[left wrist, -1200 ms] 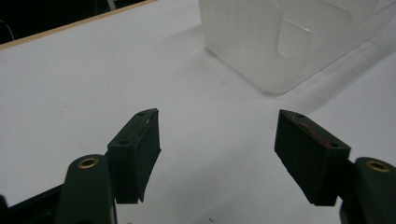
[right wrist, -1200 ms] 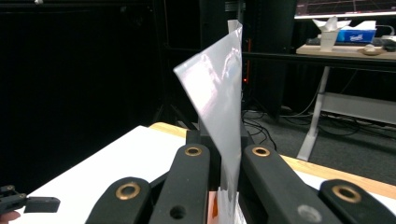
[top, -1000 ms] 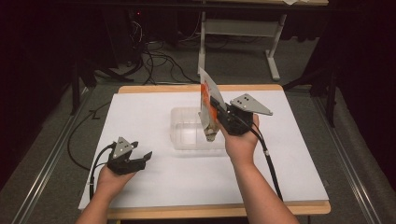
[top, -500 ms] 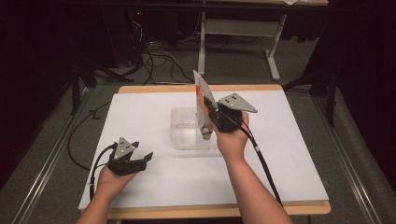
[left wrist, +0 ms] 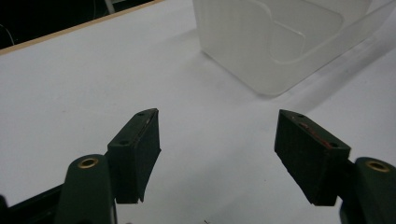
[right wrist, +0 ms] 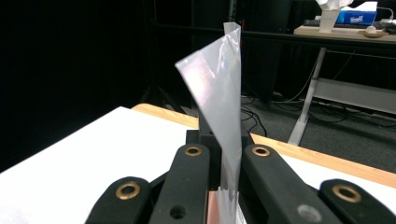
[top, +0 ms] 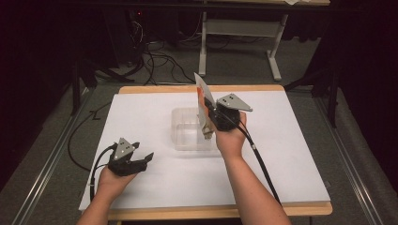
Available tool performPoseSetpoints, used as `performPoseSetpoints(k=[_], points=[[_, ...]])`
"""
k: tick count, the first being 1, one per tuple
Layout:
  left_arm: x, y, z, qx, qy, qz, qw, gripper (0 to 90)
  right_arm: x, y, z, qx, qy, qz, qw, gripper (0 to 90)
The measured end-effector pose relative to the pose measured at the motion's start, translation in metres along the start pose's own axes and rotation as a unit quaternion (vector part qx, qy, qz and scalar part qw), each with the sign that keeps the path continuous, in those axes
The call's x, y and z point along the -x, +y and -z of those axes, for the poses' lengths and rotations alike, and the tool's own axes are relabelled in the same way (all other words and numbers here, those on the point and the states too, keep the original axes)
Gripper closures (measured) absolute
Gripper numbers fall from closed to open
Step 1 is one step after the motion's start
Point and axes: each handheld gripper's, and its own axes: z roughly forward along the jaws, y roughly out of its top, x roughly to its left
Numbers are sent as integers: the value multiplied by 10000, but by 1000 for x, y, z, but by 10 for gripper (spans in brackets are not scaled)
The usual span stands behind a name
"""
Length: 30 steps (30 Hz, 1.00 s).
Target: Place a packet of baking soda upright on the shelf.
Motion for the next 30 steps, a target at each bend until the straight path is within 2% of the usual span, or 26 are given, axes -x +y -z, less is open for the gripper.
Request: performPoseSetpoints(k=[3,5,13,23,30], points=[[1,0,1,-31,10,-70,10000,316,0,-5,-6,-38,2,42,10000,900],[0,0,0,-6,7,5,10000,317,-1,-8,-10,-55,17,48,10000,900],[0,-1,-1,-51,7,-14,10000,317,-3,-22,-18,-101,27,81,9999,900],[1,-1,-2,-105,8,-45,9999,317,-2,-31,-14,-128,52,52,9999,900],[1,-1,-2,-114,10,-36,9999,317,-4,-42,-15,-165,127,-90,9997,900]])
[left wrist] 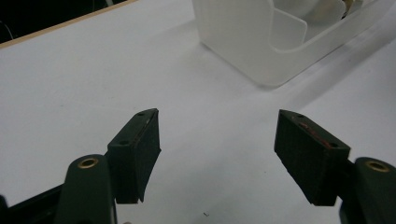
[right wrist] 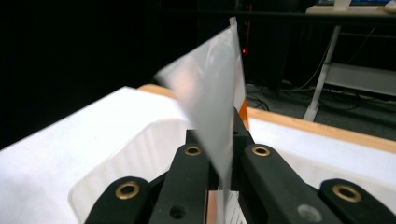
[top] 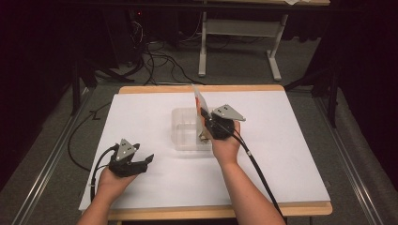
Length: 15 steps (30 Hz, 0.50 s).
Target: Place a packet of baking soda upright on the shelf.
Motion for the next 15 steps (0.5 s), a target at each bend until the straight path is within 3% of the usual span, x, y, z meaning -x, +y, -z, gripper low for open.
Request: performPoseSetpoints(k=[15], points=[[2,1,0,-19,14,-54,10000,318,-11,-21,8,-32,108,58,9999,900]])
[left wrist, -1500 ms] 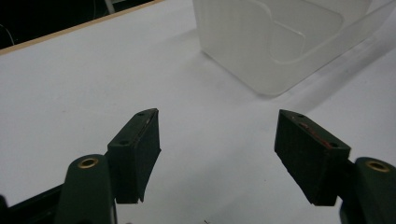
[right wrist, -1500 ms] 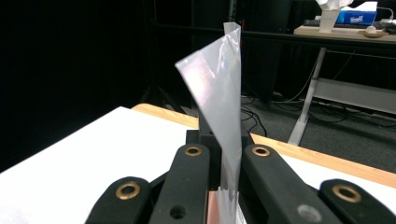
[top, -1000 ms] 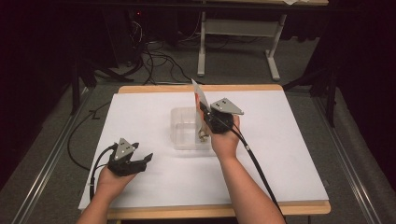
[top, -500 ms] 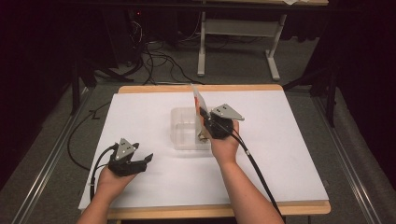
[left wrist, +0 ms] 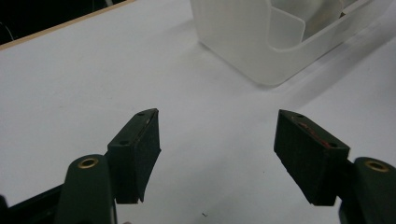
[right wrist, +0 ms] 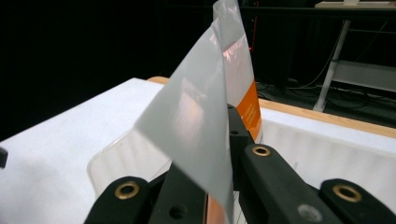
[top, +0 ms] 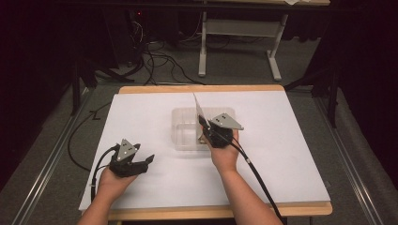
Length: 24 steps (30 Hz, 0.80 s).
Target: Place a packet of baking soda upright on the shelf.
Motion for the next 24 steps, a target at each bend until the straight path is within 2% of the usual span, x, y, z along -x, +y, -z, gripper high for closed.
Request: performPoseSetpoints(k=[8,16,24], points=[[1,0,-1,-36,4,-55,10000,319,-3,-11,6,-20,-10,24,10000,900],[1,1,-2,-36,30,-86,10000,318,-1,-9,9,-53,-49,-21,10000,894],[0,2,0,25,15,-54,10000,316,0,-2,12,-119,-39,65,9999,812]])
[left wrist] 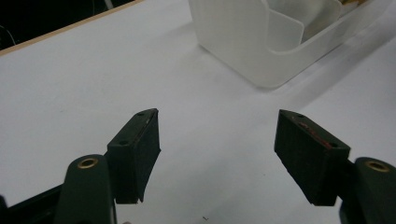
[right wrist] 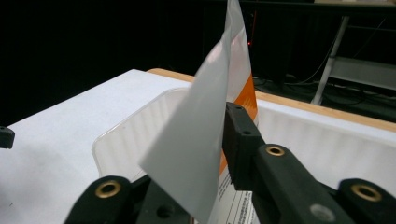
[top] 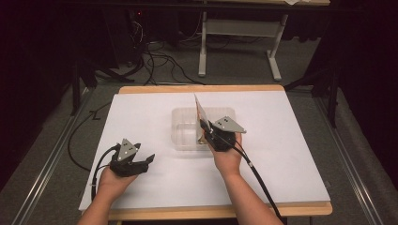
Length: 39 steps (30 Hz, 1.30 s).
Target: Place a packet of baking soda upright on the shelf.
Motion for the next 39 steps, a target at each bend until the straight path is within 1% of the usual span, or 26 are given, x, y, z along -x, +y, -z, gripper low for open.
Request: performPoseSetpoints(k=[2,4,6,7,10,13,14,16,18,23,25,28,31,34,39], points=[[-1,0,0,5,-8,25,10000,316,0,4,1,15,-3,27,10000,779],[-1,0,0,21,-22,53,10000,316,1,8,2,-13,0,31,10000,721],[-1,0,0,25,-24,60,10000,316,1,11,2,-32,25,64,10000,644],[-2,0,1,28,-29,67,10000,316,1,12,2,-56,34,72,10000,588],[-2,0,1,38,-51,96,9999,316,3,14,1,-188,43,0,9998,436],[-2,0,1,46,-60,119,9999,315,4,13,1,-269,-6,10,9996,328],[-3,0,1,48,-64,123,9999,315,5,13,2,-305,-12,-8,9995,314],[-3,0,1,52,-74,140,9999,315,6,13,4,-324,44,-41,9995,304],[-4,0,1,47,-73,143,9999,315,6,12,6,-363,22,-51,9993,295],[-4,1,1,62,-80,180,9998,315,7,10,11,-383,28,7,9993,290],[-5,1,1,65,-94,199,9997,315,8,9,13,-381,47,-25,9993,288],[-5,0,1,52,-92,200,9997,315,9,8,18,-363,69,2,9993,285],[-6,0,0,73,-91,232,9997,315,9,5,24,-391,99,18,9992,282],[-6,0,0,43,-85,221,9997,315,10,3,34,-415,140,27,9990,282],[-8,0,0,65,-81,287,9995,315,15,-1,54,-412,182,63,9990,283]])
